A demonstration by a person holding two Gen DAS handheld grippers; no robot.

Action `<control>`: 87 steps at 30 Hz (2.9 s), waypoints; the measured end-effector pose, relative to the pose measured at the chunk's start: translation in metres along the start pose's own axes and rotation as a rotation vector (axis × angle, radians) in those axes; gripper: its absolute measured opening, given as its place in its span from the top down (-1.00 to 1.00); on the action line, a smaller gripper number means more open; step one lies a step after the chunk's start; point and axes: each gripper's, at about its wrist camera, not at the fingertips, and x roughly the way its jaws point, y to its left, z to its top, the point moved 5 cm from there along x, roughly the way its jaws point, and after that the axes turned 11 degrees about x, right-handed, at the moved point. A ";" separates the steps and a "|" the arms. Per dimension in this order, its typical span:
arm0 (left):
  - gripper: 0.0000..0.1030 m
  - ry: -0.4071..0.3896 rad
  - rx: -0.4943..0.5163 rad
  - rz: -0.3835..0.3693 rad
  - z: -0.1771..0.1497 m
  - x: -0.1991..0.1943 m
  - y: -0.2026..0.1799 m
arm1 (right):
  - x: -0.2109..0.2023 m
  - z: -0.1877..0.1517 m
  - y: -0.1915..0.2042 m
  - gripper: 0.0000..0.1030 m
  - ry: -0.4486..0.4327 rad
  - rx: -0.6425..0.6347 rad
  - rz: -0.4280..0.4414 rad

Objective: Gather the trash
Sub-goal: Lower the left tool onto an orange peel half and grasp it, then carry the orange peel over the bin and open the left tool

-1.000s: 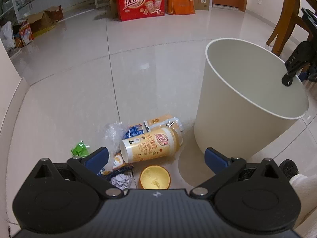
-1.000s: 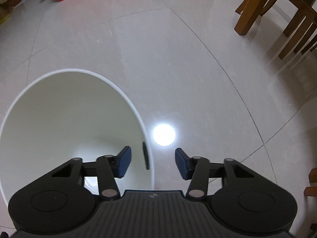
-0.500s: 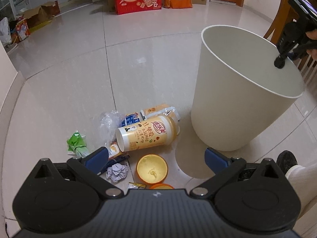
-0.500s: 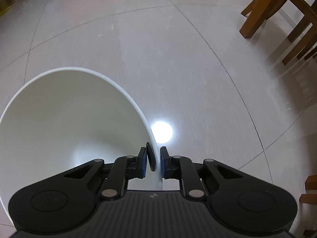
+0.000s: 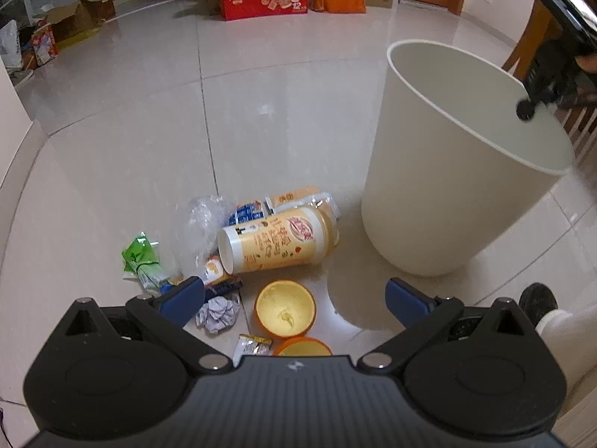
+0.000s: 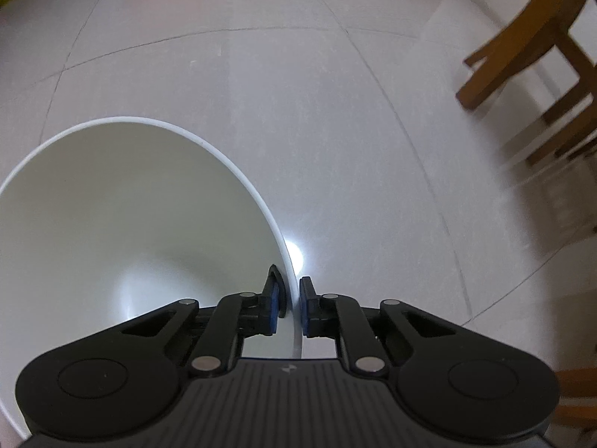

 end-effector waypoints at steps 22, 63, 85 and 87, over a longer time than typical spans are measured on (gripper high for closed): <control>-0.98 0.106 0.092 -0.027 -0.077 0.079 -0.027 | 0.009 0.008 -0.004 0.70 -0.045 -0.043 0.010; -0.33 0.270 0.142 -0.126 -0.079 0.095 -0.038 | 0.008 0.014 0.003 0.69 -0.035 -0.098 -0.008; -0.34 -0.044 0.472 -0.345 0.151 -0.047 -0.091 | 0.007 0.014 -0.003 0.73 -0.010 -0.101 0.016; -0.35 -0.059 0.495 -0.371 0.162 -0.046 -0.110 | 0.007 0.013 -0.002 0.73 -0.012 -0.102 0.011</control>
